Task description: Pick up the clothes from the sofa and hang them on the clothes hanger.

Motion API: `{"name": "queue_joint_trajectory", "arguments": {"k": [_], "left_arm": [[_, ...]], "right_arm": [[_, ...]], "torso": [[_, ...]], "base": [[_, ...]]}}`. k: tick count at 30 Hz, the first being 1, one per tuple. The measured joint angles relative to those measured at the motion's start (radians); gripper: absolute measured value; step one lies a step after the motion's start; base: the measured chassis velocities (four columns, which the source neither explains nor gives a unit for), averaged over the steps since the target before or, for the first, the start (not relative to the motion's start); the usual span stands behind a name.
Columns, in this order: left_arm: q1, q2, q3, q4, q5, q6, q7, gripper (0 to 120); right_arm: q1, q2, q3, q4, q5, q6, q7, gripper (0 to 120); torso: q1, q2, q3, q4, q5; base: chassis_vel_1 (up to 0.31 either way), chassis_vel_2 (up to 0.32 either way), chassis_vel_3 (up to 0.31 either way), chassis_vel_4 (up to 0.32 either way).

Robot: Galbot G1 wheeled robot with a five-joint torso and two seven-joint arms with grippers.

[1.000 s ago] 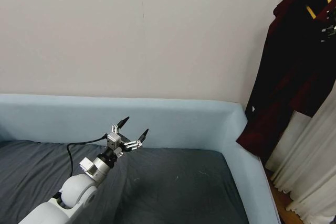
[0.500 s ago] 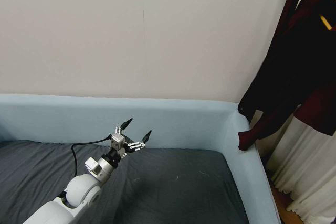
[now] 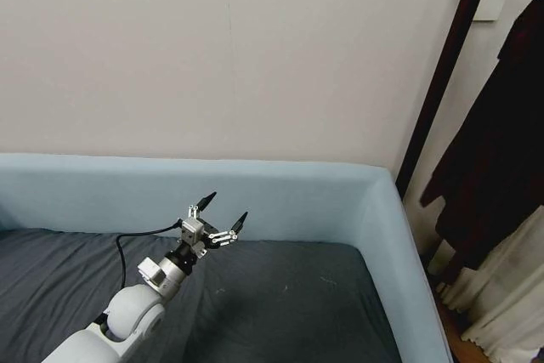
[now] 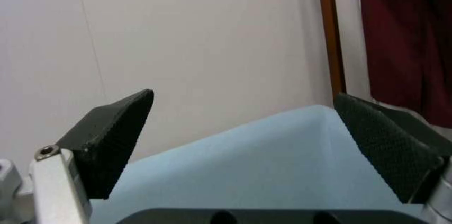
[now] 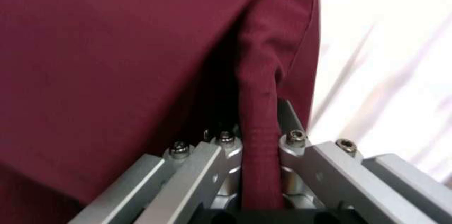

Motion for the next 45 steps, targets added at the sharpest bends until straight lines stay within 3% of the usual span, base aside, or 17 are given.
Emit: {"name": "queue_joint_trajectory", "arguments": {"k": [4, 6, 24, 45], "left_arm": [[0.008, 0.003, -0.013, -0.005, 0.001, -0.003, -0.008, 100], [0.009, 0.007, -0.018, -0.006, 0.000, -0.005, -0.012, 100], [-0.005, -0.001, -0.017, 0.039, -0.004, -0.013, -0.017, 100], [0.022, -0.003, -0.050, 0.027, -0.006, -0.025, -0.018, 100]], "right_arm": [[-0.087, -0.084, 0.092, -0.059, 0.041, -0.021, 0.050, 1], [-0.131, -0.128, 0.141, -0.099, 0.072, -0.034, 0.075, 1], [-0.410, -0.348, 0.435, -0.411, 0.158, -0.037, 0.112, 1], [-0.447, -0.470, 0.510, -0.645, 0.137, 0.013, 0.075, 1]], "torso": [[0.000, 0.000, 0.000, -0.0005, -0.0019], [0.000, 0.000, 0.000, -0.0010, -0.0004], [0.000, 0.000, 0.000, -0.0010, -0.0010], [0.000, 0.000, 0.000, -0.0009, -0.0008]], "base": [[0.000, 0.000, 0.000, 0.000], [0.000, 0.000, 0.000, 0.000], [0.000, 0.000, 0.000, 0.000], [0.000, 0.000, 0.000, 0.000]]}}
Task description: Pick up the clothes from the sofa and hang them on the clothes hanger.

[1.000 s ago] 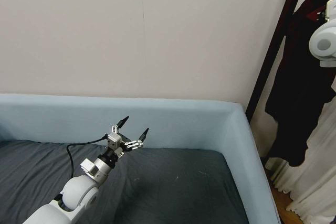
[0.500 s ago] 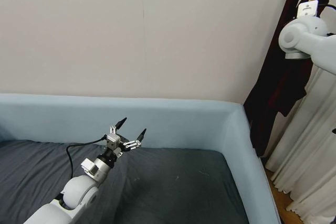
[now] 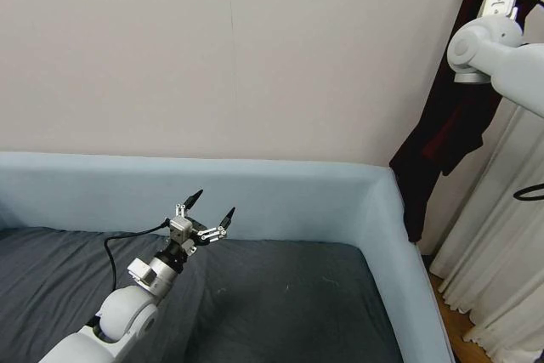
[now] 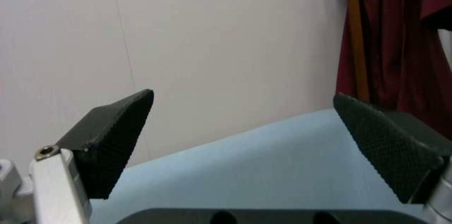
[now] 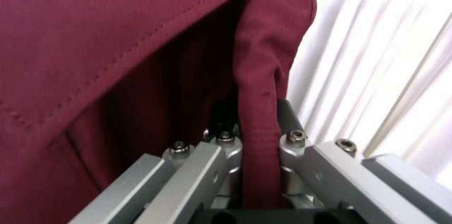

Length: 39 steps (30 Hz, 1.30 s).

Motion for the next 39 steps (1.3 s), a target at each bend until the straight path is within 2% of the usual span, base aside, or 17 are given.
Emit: {"name": "queue_joint_trajectory", "arguments": {"k": [17, 31, 39], "left_arm": [[-0.012, -0.019, 0.006, 0.040, -0.004, -0.024, 0.002, 100], [-0.015, -0.029, 0.009, 0.042, -0.008, -0.032, 0.007, 100], [-0.001, -0.029, -0.001, 0.036, -0.007, -0.034, 0.007, 100]], "right_arm": [[-0.035, -0.052, 0.018, -0.120, -0.021, -0.012, -0.055, 1], [-0.048, -0.056, 0.013, -0.135, -0.031, 0.004, -0.073, 1], [-0.060, -0.031, 0.006, -0.106, -0.048, -0.008, -0.070, 1]], "torso": [[0.000, 0.000, 0.000, 0.0000, -0.0002], [0.000, 0.000, 0.000, -0.0001, -0.0002], [0.000, 0.000, 0.000, -0.0001, -0.0004]], "base": [[0.000, 0.000, 0.000, 0.000], [0.000, 0.000, 0.000, 0.000], [0.000, 0.000, 0.000, 0.000]]}}
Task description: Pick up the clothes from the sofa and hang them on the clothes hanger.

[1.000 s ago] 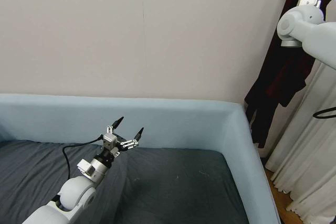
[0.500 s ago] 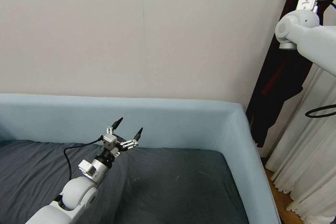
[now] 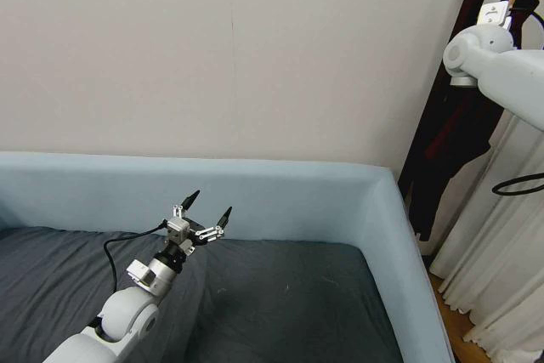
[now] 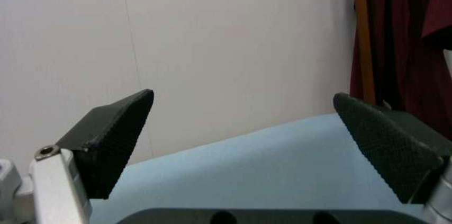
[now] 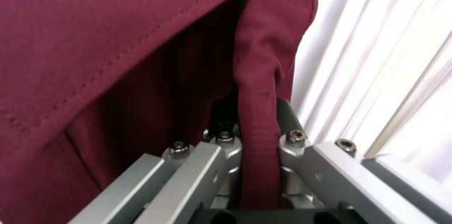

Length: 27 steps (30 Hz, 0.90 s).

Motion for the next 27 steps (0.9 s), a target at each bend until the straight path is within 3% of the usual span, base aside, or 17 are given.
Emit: {"name": "queue_joint_trajectory", "arguments": {"k": [3, 8, 10, 17, 20, 21, 26, 27], "left_arm": [[0.001, -0.002, 0.000, 0.001, 0.002, 0.000, 0.000, 100], [0.002, -0.007, 0.004, 0.005, 0.006, 0.000, 0.000, 100], [0.001, -0.010, 0.010, 0.008, 0.013, 0.000, 0.001, 100], [0.004, -0.012, 0.018, 0.005, 0.023, 0.005, 0.000, 100], [0.018, -0.005, 0.016, 0.002, 0.026, 0.006, 0.000, 100], [0.018, -0.005, 0.016, 0.002, 0.026, 0.006, 0.000, 100], [0.054, -0.003, 0.004, 0.002, 0.030, 0.003, 0.000, 100], [0.054, -0.003, 0.004, 0.002, 0.030, 0.003, 0.000, 100]], "right_arm": [[0.000, 0.012, -0.005, 0.019, -0.009, -0.007, 0.000, 2], [0.006, 0.064, -0.033, 0.113, -0.044, -0.011, 0.001, 18], [0.018, 0.110, -0.044, 0.202, -0.070, -0.011, 0.004, 30], [0.058, 0.226, -0.073, 0.418, -0.134, -0.006, 0.004, 52], [0.080, 0.323, -0.103, 0.579, -0.201, 0.069, -0.063, 65], [0.080, 0.323, -0.103, 0.579, -0.201, 0.069, -0.063, 65], [0.100, 0.565, -0.162, 0.857, -0.350, 0.293, -0.331, 87], [0.100, 0.565, -0.162, 0.857, -0.350, 0.293, -0.331, 87]], "torso": [[0.000, 0.000, 0.000, -0.0002, 0.0001], [0.000, 0.000, 0.000, 0.0002, 0.0006], [0.000, 0.000, 0.000, -0.0002, 0.0005], [0.000, 0.000, 0.000, -0.0001, 0.0003], [0.000, 0.000, 0.000, 0.0000, 0.0003], [0.000, 0.000, 0.000, 0.0000, 0.0003], [0.000, 0.000, 0.000, 0.0001, 0.0007], [0.000, 0.000, 0.000, 0.0001, 0.0007]], "base": [[0.000, 0.000, 0.000, 0.000], [0.000, 0.000, 0.000, 0.000], [0.000, 0.000, 0.000, 0.000], [0.000, 0.000, 0.000, 0.000], [0.000, 0.000, 0.000, 0.000], [0.000, 0.000, 0.000, 0.000], [0.000, 0.000, 0.000, 0.000], [0.000, 0.000, 0.000, 0.000]]}}
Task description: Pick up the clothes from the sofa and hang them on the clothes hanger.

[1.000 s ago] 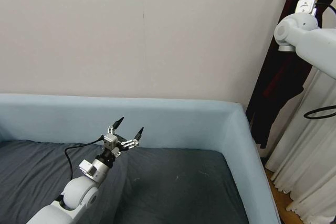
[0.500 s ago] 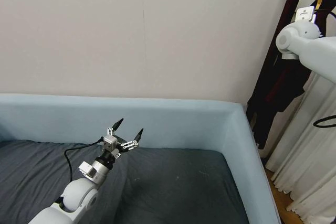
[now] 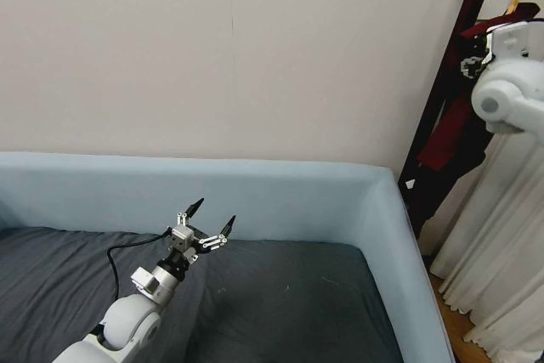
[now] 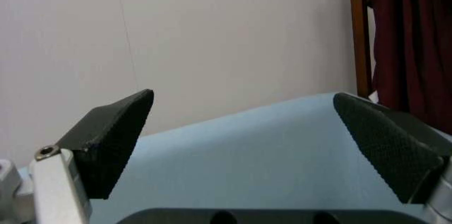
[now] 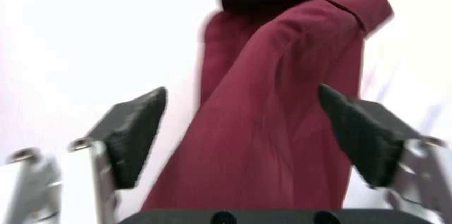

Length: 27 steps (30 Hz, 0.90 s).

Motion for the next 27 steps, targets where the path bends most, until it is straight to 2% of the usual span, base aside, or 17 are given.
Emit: {"name": "queue_joint_trajectory", "arguments": {"k": [4, 5, 6, 7, 8, 10, 11, 12, 15, 16, 17, 18, 22, 23, 24, 26, 27], "left_arm": [[0.027, -0.015, -0.003, 0.012, 0.004, -0.003, -0.002, 100], [0.027, -0.015, -0.003, 0.012, 0.004, -0.003, -0.002, 100], [0.036, -0.024, -0.004, 0.019, 0.004, -0.003, -0.003, 100], [0.036, -0.024, -0.004, 0.019, 0.004, -0.003, -0.003, 100], [0.042, -0.034, -0.004, 0.027, 0.005, -0.006, -0.003, 100], [0.050, -0.053, -0.005, 0.043, 0.007, -0.011, -0.004, 100], [0.053, -0.064, -0.005, 0.047, 0.009, -0.013, -0.005, 100], [0.053, -0.064, -0.005, 0.047, 0.009, -0.013, -0.005, 100], [0.066, -0.098, -0.011, 0.046, 0.012, -0.013, -0.006, 100], [0.075, -0.109, -0.016, 0.038, 0.012, -0.011, -0.007, 100], [0.075, -0.109, -0.016, 0.038, 0.012, -0.011, -0.007, 100], [0.081, -0.116, -0.020, 0.034, 0.012, -0.010, -0.008, 100], [0.149, -0.180, -0.072, -0.025, 0.017, 0.021, -0.037, 100], [0.149, -0.180, -0.072, -0.025, 0.017, 0.021, -0.037, 100], [0.164, -0.196, -0.087, -0.038, 0.017, 0.026, -0.041, 100], [0.200, -0.238, -0.122, -0.072, 0.017, 0.039, -0.049, 100], [0.227, -0.271, -0.143, -0.096, 0.016, 0.051, -0.055, 100]], "right_arm": [[0.129, 0.202, -0.140, 0.234, -0.099, 0.060, -0.098, 100], [0.129, 0.202, -0.140, 0.234, -0.099, 0.060, -0.098, 100], [0.163, 0.262, -0.174, 0.302, -0.118, 0.055, -0.098, 100], [0.163, 0.262, -0.174, 0.302, -0.118, 0.055, -0.098, 100], [0.213, 0.321, -0.231, 0.361, -0.136, 0.046, -0.093, 100], [0.296, 0.449, -0.337, 0.459, -0.183, 0.026, -0.089, 100], [0.318, 0.510, -0.372, 0.506, -0.211, 0.021, -0.090, 100], [0.318, 0.510, -0.372, 0.506, -0.211, 0.021, -0.090, 100], [0.373, 0.694, -0.467, 0.614, -0.294, 0.009, -0.131, 100], [0.402, 0.755, -0.519, 0.631, -0.327, 0.006, -0.144, 100], [0.402, 0.755, -0.519, 0.631, -0.327, 0.006, -0.144, 100], [0.426, 0.799, -0.557, 0.639, -0.352, 0.005, -0.151, 100], [0.582, 1.050, -0.781, 0.618, -0.558, 0.010, -0.211, 100], [0.582, 1.050, -0.781, 0.618, -0.558, 0.010, -0.211, 100], [0.613, 1.095, -0.815, 0.600, -0.600, 0.017, -0.223, 100], [0.672, 1.202, -0.898, 0.536, -0.708, 0.061, -0.259, 100], [0.706, 1.278, -0.957, 0.475, -0.779, 0.119, -0.308, 100]], "torso": [[0.000, 0.000, 0.000, -0.0007, -0.0003], [0.000, 0.000, 0.000, -0.0007, -0.0003], [0.000, 0.000, 0.000, -0.0002, -0.0007], [0.000, 0.000, 0.000, -0.0002, -0.0007], [0.000, 0.000, 0.000, 0.0007, -0.0009], [0.000, 0.000, 0.000, -0.0002, 0.0001], [0.000, 0.000, 0.000, -0.0005, 0.0002], [0.000, 0.000, 0.000, -0.0005, 0.0002], [0.000, 0.000, 0.000, -0.0006, -0.0008], [0.000, 0.000, 0.000, -0.0002, -0.0006], [0.000, 0.000, 0.000, -0.0002, -0.0006], [0.000, 0.000, 0.000, -0.0003, -0.0004], [0.000, 0.000, 0.000, -0.0004, -0.0007], [0.000, 0.000, 0.000, -0.0004, -0.0007], [0.000, 0.000, 0.000, 0.0002, -0.0005], [0.000, 0.000, 0.000, 0.0002, -0.0006], [0.000, 0.000, 0.000, 0.0001, -0.0005]], "base": [[0.000, 0.000, 0.000, 0.000], [0.000, 0.000, 0.000, 0.000], [0.000, 0.000, 0.000, 0.000], [0.000, 0.000, 0.000, 0.000], [0.000, 0.000, 0.000, 0.000], [0.000, 0.000, 0.000, 0.000], [0.000, 0.000, 0.000, 0.000], [0.000, 0.000, 0.000, 0.000], [0.000, 0.000, 0.000, 0.000], [0.000, 0.000, 0.000, 0.000], [0.000, 0.000, 0.000, 0.000], [0.000, 0.000, 0.000, 0.000], [0.000, 0.000, 0.000, 0.000], [0.000, 0.000, 0.000, 0.000], [0.000, 0.000, 0.000, 0.000], [0.000, 0.000, 0.000, 0.000], [0.000, 0.000, 0.000, 0.000]]}}
